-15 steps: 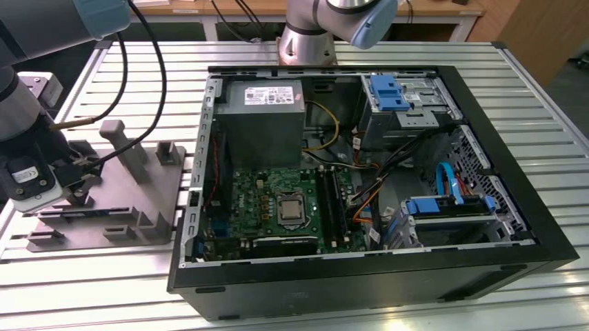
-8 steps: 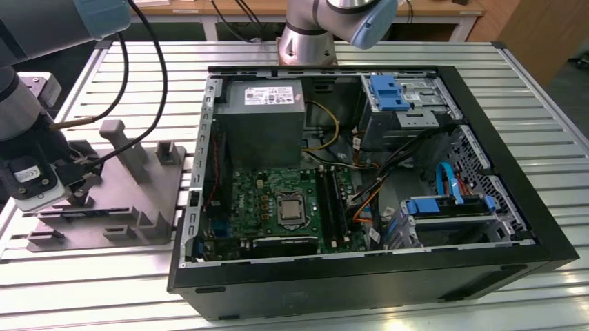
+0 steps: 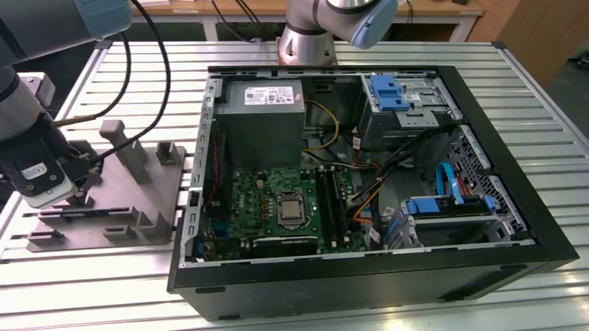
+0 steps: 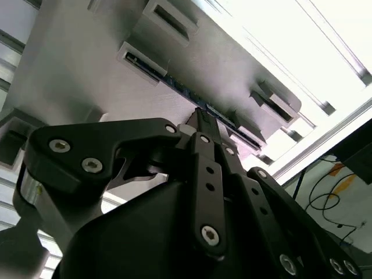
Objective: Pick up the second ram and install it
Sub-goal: 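Pick up the second ram and move it above second insertion slot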
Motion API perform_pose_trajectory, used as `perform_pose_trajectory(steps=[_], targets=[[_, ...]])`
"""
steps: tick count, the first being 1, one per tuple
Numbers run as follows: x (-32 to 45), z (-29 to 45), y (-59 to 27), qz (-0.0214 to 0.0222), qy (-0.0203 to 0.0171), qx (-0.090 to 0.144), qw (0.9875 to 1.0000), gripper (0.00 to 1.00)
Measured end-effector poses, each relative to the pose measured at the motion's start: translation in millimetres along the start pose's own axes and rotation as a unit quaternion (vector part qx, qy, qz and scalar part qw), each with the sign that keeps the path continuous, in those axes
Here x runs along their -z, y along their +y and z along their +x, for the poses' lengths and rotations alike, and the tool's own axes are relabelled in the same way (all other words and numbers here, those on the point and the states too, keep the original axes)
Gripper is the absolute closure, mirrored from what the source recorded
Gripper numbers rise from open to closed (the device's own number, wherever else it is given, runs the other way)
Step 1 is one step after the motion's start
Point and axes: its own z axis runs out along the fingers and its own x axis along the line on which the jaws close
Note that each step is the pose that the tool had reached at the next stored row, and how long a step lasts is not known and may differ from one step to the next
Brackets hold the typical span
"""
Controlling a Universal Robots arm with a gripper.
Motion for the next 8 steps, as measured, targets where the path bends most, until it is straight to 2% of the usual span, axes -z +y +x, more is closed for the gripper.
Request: perform_pose_trajectory(steps=[4,8], targets=[[0.0,0.0,0.0,0.0021,0.0012,0.032,0.9995,0.89],[0.0,0.0,0.0,0.0043,0.0025,0.064,0.998,0.89]])
